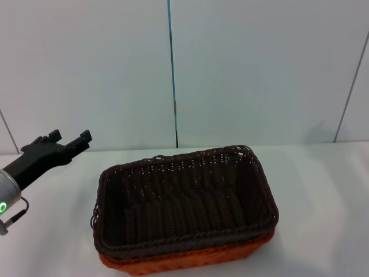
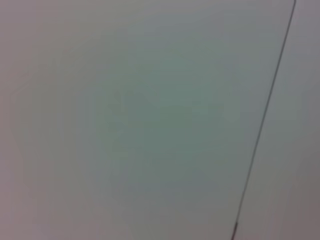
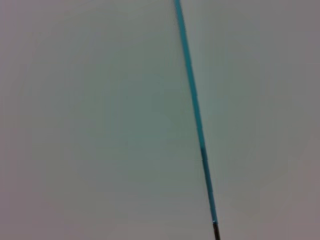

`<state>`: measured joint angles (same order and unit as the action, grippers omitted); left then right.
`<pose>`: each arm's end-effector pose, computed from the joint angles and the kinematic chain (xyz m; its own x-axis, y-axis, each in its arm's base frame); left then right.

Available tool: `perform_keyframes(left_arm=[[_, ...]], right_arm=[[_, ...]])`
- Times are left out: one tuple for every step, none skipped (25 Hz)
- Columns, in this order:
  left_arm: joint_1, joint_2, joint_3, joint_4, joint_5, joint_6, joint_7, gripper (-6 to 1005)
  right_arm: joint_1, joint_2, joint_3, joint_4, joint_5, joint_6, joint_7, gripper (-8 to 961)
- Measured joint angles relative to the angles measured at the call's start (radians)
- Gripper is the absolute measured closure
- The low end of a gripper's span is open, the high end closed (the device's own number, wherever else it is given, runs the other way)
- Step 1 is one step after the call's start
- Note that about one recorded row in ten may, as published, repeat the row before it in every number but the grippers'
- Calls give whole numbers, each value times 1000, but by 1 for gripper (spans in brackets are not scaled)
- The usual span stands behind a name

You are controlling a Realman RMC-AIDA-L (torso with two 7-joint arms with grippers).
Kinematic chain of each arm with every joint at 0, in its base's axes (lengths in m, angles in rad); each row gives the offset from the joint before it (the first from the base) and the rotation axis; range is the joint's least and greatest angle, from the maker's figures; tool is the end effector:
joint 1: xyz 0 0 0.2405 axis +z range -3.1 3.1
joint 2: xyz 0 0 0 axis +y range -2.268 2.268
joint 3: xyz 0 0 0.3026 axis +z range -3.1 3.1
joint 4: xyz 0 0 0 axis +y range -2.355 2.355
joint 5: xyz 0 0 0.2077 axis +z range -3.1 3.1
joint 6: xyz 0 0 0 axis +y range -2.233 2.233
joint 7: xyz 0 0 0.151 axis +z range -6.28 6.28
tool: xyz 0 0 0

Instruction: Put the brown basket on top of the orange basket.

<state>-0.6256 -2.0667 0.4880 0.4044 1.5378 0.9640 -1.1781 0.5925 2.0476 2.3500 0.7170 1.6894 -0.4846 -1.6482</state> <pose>-0.3285 0.4415 0.0104 0.5497 0.2306 0.8029 0.8134 -0.3669 -0.4514 0.3324 0.4807 0.0859 -0.5648 0.2024 0.8000 0.8216 0.0472 0.5681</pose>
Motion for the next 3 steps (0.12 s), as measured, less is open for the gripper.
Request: perform_keyframes(left_arm=[[0,-3,0,6,0,-6,0,125],[0,-7,0,11,0,-13,0,125],[0,-12,2,19,0,-19,1,125]], right_arm=[[5,-1,-4,4,-17,11,5,252],[10,-1,-8,6,-28,18,7,252],[16,-1,-11,10,-44,34,9,252]])
